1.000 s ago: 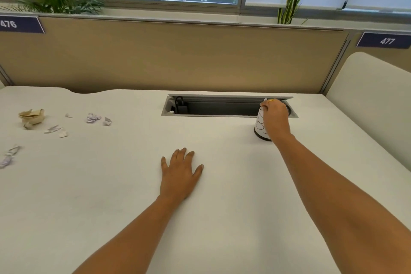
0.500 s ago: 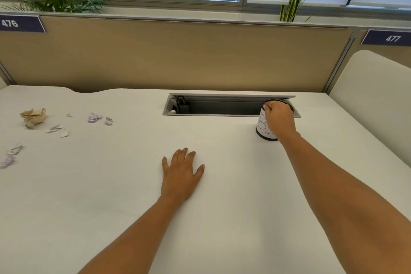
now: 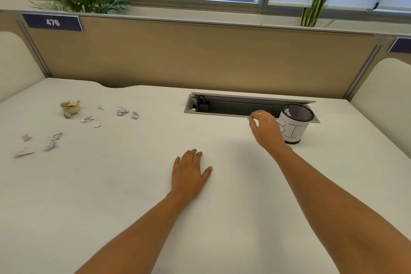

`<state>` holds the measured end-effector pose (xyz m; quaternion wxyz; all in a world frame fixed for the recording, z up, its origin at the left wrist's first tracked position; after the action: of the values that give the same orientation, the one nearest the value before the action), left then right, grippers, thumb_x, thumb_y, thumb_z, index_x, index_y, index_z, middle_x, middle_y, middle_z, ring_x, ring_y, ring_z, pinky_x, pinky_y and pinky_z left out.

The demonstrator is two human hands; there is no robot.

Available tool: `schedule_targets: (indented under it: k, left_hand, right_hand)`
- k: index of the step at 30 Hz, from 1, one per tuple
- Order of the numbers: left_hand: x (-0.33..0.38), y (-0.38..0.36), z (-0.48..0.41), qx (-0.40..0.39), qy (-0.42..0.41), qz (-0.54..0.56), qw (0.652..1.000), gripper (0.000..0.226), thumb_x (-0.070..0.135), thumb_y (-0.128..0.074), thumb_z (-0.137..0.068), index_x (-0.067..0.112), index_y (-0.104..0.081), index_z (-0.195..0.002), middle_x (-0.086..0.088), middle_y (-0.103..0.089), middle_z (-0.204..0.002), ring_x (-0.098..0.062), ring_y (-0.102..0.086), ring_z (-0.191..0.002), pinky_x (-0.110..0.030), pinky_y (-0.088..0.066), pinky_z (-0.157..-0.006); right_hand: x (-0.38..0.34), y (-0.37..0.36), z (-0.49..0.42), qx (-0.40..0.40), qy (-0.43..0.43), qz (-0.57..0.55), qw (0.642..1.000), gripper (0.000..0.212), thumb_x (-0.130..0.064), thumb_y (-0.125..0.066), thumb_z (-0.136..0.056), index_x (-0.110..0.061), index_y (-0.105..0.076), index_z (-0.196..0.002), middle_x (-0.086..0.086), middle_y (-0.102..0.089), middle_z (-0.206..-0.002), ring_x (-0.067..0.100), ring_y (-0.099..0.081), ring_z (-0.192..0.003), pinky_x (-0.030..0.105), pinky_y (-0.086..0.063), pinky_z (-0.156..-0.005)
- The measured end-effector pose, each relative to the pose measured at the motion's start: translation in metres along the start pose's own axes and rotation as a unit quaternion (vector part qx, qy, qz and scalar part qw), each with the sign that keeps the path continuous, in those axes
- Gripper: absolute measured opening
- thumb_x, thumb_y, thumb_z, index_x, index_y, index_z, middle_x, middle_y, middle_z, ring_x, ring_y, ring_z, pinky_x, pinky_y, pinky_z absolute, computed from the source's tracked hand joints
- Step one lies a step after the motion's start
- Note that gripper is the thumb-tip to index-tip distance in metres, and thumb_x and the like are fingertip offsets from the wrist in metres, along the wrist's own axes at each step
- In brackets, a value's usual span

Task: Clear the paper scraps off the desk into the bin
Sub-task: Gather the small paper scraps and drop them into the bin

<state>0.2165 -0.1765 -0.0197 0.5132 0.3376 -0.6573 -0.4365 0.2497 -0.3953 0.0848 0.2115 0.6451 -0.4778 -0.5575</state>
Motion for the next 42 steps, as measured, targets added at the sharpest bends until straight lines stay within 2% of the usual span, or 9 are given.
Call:
schedule_targets:
  k: [4, 9, 14, 20, 25, 30, 35, 39, 42]
  left_hand:
    - [-0.050, 0.025, 0.004, 0.008, 0.046, -0.025, 0.999, 0.055, 0.047, -0.036, -0.093, 0.018, -0.029, -0.139, -0.001, -0.024, -0.153, -0.015, -0.015, -0.143, -0.043, -0.010, -0.117]
    - [-0.133, 0.061, 0.007, 0.021, 0.099, -0.040, 0.994, 0.054, 0.046, -0.037, -0.093, 0.018, -0.031, -0.139, -0.004, -0.025, -0.152, -0.016, -0.017, -0.142, -0.045, -0.013, -0.117]
    - [-0.199, 0.093, 0.002, 0.053, 0.125, -0.030, 0.990, 0.053, 0.043, -0.041, -0.093, 0.015, -0.036, -0.137, -0.006, -0.029, -0.150, -0.018, -0.021, -0.141, -0.043, -0.016, -0.116]
    - [-0.256, 0.116, -0.019, 0.082, 0.140, 0.035, 0.986, 0.054, 0.033, -0.046, -0.093, 0.006, -0.032, -0.138, -0.014, -0.027, -0.150, -0.025, -0.019, -0.141, -0.037, -0.019, -0.116]
    - [-0.288, 0.130, -0.049, 0.099, 0.162, 0.052, 0.981, 0.074, 0.033, -0.057, -0.088, 0.002, -0.018, -0.142, -0.020, -0.021, -0.151, -0.030, -0.016, -0.142, -0.041, -0.021, -0.115]
    - [-0.322, 0.139, -0.086, 0.081, 0.197, 0.085, 0.973, 0.092, 0.033, -0.069, -0.078, 0.003, -0.011, -0.143, -0.021, -0.011, -0.153, -0.035, -0.007, -0.142, -0.044, -0.014, -0.117]
    - [-0.339, 0.141, -0.112, 0.055, 0.194, 0.104, 0.974, 0.099, 0.031, -0.074, -0.074, 0.004, -0.008, -0.144, -0.021, -0.006, -0.154, -0.032, -0.005, -0.144, -0.039, -0.011, -0.117]
    - [-0.342, 0.136, -0.125, 0.015, 0.182, 0.084, 0.980, 0.093, 0.034, -0.071, -0.076, 0.009, -0.013, -0.144, -0.018, -0.008, -0.155, -0.032, -0.013, -0.143, -0.041, -0.021, -0.114]
    - [-0.341, 0.133, -0.129, 0.003, 0.163, 0.068, 0.984, 0.078, 0.030, -0.065, -0.082, 0.010, -0.021, -0.143, -0.019, -0.010, -0.154, -0.034, -0.022, -0.140, -0.041, -0.028, -0.110]
  right_hand:
    - [-0.043, -0.070, 0.020, -0.135, 0.040, 0.022, 0.990, 0.032, -0.025, -0.047, -0.097, -0.012, -0.056, -0.125, 0.008, -0.048, -0.140, 0.023, -0.045, -0.128, 0.032, -0.034, -0.110]
    - [-0.102, -0.140, 0.041, -0.248, 0.111, 0.059, 0.961, 0.038, -0.024, -0.049, -0.096, -0.014, -0.047, -0.133, 0.004, -0.028, -0.152, 0.023, -0.029, -0.139, 0.034, -0.031, -0.111]
    - [-0.155, -0.192, 0.042, -0.306, 0.117, 0.063, 0.943, 0.046, -0.017, -0.050, -0.095, -0.011, -0.039, -0.139, 0.005, -0.018, -0.156, 0.029, -0.038, -0.134, 0.034, -0.033, -0.109]
    - [-0.211, -0.237, 0.026, -0.311, 0.123, 0.079, 0.939, 0.050, -0.005, -0.046, -0.094, -0.004, -0.031, -0.143, 0.009, -0.018, -0.155, 0.032, -0.041, -0.132, 0.035, -0.034, -0.108]
    - [-0.251, -0.260, 0.002, -0.294, 0.120, 0.077, 0.945, 0.058, 0.000, -0.045, -0.092, -0.006, -0.022, -0.145, 0.013, -0.024, -0.150, 0.036, -0.047, -0.124, 0.039, -0.040, -0.102]
    - [-0.288, -0.292, -0.019, -0.316, 0.094, 0.055, 0.943, 0.069, -0.009, -0.049, -0.093, -0.013, -0.010, -0.149, 0.010, 0.000, -0.159, 0.036, -0.031, -0.138, 0.039, -0.031, -0.111]
    - [-0.308, -0.318, -0.041, -0.306, 0.055, 0.037, 0.950, 0.074, -0.021, -0.051, -0.095, -0.014, -0.003, -0.150, 0.016, 0.008, -0.158, 0.037, -0.021, -0.142, 0.038, -0.024, -0.115]
    - [-0.318, -0.333, -0.052, -0.308, 0.080, 0.055, 0.947, 0.063, -0.024, -0.043, -0.099, -0.019, -0.007, -0.150, 0.015, 0.005, -0.159, 0.036, -0.017, -0.143, 0.040, -0.020, -0.118]
    - [-0.326, -0.344, -0.048, -0.308, 0.148, 0.117, 0.933, 0.049, -0.019, -0.036, -0.100, -0.016, -0.023, -0.147, 0.014, -0.011, -0.157, 0.034, -0.022, -0.141, 0.041, -0.027, -0.116]
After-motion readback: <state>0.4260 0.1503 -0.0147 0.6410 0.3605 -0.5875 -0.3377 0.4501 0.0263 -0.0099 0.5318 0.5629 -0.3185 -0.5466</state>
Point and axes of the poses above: each hand's wrist, its own z-axis away from the middle knuckle, its own y-axis out of the back of the hand, x = y × z, the point moved 9 cm from there along -z, towards the middle knuckle
